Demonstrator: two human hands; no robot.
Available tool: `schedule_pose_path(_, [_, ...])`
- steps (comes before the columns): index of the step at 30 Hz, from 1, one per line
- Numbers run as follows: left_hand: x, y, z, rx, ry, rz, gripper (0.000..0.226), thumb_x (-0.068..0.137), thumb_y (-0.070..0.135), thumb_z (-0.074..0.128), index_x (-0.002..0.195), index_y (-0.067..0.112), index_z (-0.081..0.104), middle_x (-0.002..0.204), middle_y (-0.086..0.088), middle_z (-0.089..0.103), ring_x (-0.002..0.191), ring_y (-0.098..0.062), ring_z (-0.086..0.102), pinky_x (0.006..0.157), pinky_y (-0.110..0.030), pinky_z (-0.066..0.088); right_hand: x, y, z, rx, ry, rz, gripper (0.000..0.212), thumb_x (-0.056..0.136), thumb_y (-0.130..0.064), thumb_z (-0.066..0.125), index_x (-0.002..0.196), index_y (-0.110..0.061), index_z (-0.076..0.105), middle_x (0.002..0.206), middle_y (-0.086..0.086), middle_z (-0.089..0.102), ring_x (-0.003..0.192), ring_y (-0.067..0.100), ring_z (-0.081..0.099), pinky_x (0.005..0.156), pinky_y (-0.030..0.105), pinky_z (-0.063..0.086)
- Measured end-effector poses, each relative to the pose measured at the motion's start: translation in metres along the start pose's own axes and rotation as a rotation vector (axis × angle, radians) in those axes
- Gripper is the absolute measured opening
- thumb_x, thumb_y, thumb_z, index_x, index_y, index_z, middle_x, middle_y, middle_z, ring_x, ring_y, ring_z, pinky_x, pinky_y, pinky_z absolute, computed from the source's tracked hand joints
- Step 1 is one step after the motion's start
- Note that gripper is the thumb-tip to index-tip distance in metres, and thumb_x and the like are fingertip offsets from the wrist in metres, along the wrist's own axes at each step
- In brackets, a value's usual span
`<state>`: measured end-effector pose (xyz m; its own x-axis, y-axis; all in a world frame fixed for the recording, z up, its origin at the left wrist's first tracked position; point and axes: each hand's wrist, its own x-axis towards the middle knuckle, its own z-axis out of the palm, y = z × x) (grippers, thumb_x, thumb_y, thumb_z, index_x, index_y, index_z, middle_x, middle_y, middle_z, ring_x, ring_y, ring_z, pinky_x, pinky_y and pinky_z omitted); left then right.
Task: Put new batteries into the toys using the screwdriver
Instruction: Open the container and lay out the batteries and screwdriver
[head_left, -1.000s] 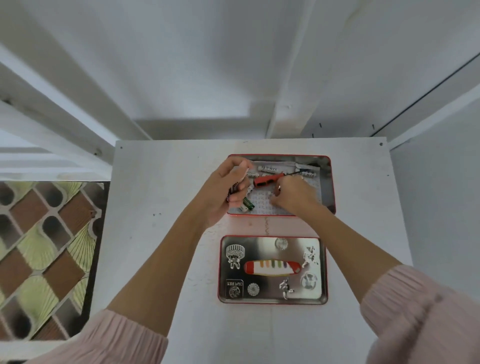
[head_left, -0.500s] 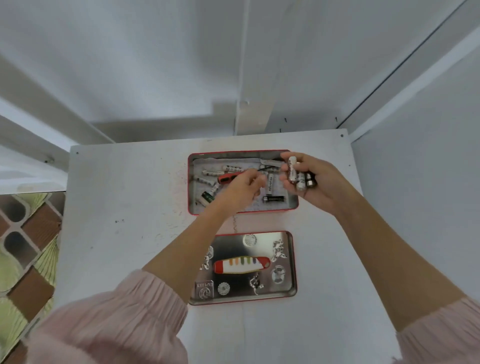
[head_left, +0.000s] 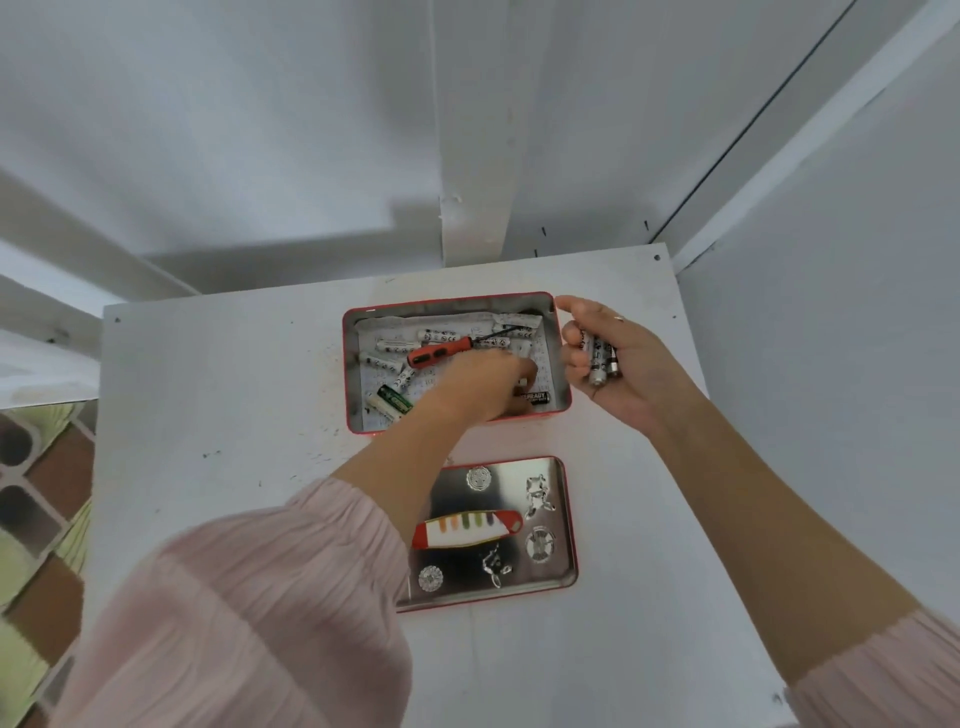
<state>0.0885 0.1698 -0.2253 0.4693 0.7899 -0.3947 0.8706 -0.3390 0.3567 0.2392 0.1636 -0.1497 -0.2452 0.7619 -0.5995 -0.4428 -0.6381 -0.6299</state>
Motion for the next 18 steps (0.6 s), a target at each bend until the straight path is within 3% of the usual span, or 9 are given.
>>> schedule_pose_path(3, [-0.002,-0.003,0.001,-0.1,0.002,-0.006,0.015,0.092,0.029,0.057,0.098,0.014,0.056,0.1,-0.006,0.063,0.088,-0.023,0.059,0.065,-0.03,0.041,0.001,0.002,0.002,-0.005,0.015,0.02,0.014,0.091,-0.014,0.05,0.094,-0.006,0.062,0.067,0.003,0.064,0.05,0.011,0.057,0.045,0.017,0.048])
schedule_pose_path(6, [-0.016,-0.01,-0.012,-0.482,-0.01,-0.085,0.014,0.094,0.025,0.056,0.084,0.016,0.052,0.078,0.0,0.057,0.064,-0.012,0.051,0.053,-0.018,0.033,0.006,0.004,0.006,-0.038,0.007,0.042,0.017,0.093,-0.014,0.048,0.098,-0.004,0.061,0.073,0.005,0.068,0.059,0.014,0.064,0.052,0.021,0.054])
schedule_pose_path(10, [-0.058,-0.025,-0.036,-0.973,0.024,-0.188,0.017,0.099,0.021,0.046,0.086,0.013,0.051,0.061,0.009,0.051,0.045,-0.004,0.037,0.042,-0.014,0.03,0.017,0.011,0.019,-0.134,0.031,0.04,0.012,0.092,-0.011,0.051,0.093,-0.005,0.061,0.068,0.006,0.064,0.053,0.014,0.059,0.05,0.023,0.052])
schedule_pose_path(12, [-0.082,-0.036,-0.045,-1.193,0.092,-0.21,0.014,0.1,0.019,0.043,0.092,0.01,0.051,0.059,0.008,0.049,0.044,-0.002,0.035,0.042,-0.014,0.029,0.022,0.019,0.029,-0.33,0.055,0.025,0.005,0.089,-0.009,0.058,0.087,-0.008,0.063,0.06,0.005,0.058,0.046,0.012,0.052,0.044,0.021,0.046])
schedule_pose_path(15, [-0.111,-0.055,-0.051,-1.438,0.218,-0.226,0.023,0.102,0.012,0.038,0.121,0.011,0.049,0.069,0.0,0.052,0.05,-0.007,0.034,0.046,-0.019,0.028,0.036,0.039,0.042,-0.805,0.094,-0.008,0.007,0.084,-0.007,0.065,0.08,-0.012,0.065,0.05,0.002,0.052,0.038,0.01,0.044,0.041,0.02,0.041])
schedule_pose_path(18, [-0.128,-0.067,-0.051,-1.637,0.257,-0.2,0.035,0.101,0.005,0.031,0.128,0.017,0.052,0.07,-0.005,0.05,0.053,-0.01,0.032,0.047,-0.021,0.026,0.053,0.061,0.049,-1.287,0.148,-0.075,0.009,0.086,-0.012,0.063,0.088,-0.02,0.068,0.067,0.002,0.064,0.048,0.012,0.054,0.048,0.026,0.047])
